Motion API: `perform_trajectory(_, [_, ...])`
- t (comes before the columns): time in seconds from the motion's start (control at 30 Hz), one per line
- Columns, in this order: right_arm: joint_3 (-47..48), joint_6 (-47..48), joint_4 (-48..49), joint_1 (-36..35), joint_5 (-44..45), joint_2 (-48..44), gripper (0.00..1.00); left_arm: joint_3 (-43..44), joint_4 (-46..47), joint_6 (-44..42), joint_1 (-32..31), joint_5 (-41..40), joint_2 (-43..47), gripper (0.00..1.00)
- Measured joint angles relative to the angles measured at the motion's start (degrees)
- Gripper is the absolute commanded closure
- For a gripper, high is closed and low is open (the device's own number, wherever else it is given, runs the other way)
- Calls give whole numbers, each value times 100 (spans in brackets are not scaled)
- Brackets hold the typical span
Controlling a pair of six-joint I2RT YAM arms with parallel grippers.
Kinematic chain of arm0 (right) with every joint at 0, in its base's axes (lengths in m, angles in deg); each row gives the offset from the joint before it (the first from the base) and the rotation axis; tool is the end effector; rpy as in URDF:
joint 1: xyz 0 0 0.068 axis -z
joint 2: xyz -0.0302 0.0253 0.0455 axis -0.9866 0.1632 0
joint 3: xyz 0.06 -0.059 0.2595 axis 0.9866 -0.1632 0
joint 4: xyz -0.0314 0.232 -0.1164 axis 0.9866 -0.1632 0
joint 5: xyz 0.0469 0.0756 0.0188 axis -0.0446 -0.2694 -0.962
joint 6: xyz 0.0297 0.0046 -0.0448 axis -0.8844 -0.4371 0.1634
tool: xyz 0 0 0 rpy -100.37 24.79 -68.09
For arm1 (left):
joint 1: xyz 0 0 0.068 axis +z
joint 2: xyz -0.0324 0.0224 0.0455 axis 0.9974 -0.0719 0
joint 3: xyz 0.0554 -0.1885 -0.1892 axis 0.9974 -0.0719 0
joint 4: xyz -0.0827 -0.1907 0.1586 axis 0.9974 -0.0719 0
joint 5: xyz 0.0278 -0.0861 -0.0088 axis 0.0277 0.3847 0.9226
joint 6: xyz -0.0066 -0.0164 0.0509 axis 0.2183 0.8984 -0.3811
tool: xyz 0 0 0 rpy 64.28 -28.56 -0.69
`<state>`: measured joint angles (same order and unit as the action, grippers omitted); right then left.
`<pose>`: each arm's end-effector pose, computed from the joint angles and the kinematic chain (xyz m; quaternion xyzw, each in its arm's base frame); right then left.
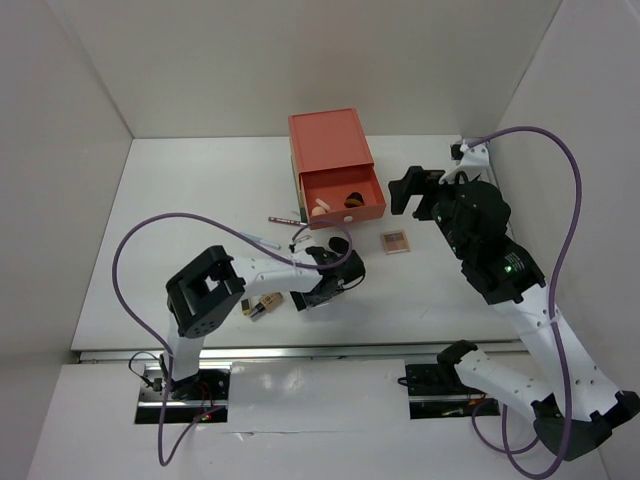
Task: Organize the makeup
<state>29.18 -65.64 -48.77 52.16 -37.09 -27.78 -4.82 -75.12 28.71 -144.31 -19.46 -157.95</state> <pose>0.1657 0.0784 0.4302 -0.0045 0.7510 0.1351 0.6463 0.2086 -0.3074 0.1606 -0.2921 0.9215 -0.0132 0.2557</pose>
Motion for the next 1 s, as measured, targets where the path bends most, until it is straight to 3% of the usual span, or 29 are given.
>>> perform_trajectory(0.13, [-76,-2,20,0,13,-105,0,-111,-85,-199,-76,-2,63,24])
perform_trajectory(0.37, [-146,-2,20,0,15,-140,0,-243,-61,-282,-286,-52,179,44])
perform_trajectory(0.5, [-146,-2,22,0,15,-216,0,-286,-120,-435,-402,-39,256,48])
perform_trajectory(0.53, [-146,-2,22,0,15,-243,0,-286,-173,-586,-468,-11,273,52])
perform_trajectory(0.73, [-284,-2,61,0,151,-446,0,-195,-339,-1694,-1110,120,640,55])
perform_trajectory(1.0, [-601,-26,61,0,734,-774,0,85,-192,-3143,-1521,216,2164,59])
